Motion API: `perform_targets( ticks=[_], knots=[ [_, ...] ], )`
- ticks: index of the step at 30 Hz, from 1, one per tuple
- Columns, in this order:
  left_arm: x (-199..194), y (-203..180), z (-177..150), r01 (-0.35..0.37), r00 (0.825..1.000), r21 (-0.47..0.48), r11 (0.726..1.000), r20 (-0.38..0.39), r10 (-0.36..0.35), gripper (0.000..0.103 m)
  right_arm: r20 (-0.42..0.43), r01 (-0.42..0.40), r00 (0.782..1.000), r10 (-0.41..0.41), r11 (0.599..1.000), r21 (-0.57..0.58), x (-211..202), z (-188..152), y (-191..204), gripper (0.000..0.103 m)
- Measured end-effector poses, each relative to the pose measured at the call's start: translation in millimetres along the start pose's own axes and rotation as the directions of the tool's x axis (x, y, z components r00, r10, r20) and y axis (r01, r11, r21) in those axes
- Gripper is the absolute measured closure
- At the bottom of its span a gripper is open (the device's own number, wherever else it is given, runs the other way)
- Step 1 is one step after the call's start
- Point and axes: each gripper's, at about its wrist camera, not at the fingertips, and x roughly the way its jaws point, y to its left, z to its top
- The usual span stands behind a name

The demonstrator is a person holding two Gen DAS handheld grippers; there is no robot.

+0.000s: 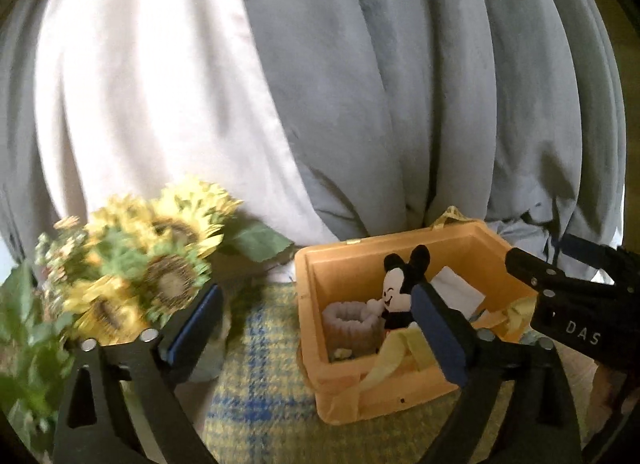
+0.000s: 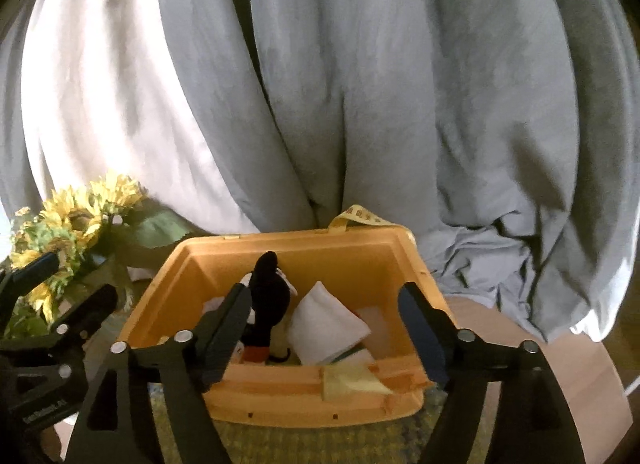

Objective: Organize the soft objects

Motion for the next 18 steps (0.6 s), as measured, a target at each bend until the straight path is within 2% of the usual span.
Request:
perform_targets(
  ticks=[8,14,18],
  knots=[
    [-62,3,-7,-0.052,0.997,0.005,0.999,0.059,0.051,0.000,0.057,0.014,0.998,-0.014,1.000,-0.015,-61,-8,5,0.011],
    [-108,3,-13,-0.071,0.992,0.026,0.997,0.103,0.068,0.000,0.083,0.025,0.996,-0.023,0.999,-0.021,-105,-19,8,0.009],
    [-134,6,-21,-0.059,0.992,0.031,0.998,0.115,0.055,0.000,0.102,0.047,0.994,-0.046,0.999,-0.006,-134,-29,11,0.009]
  ],
)
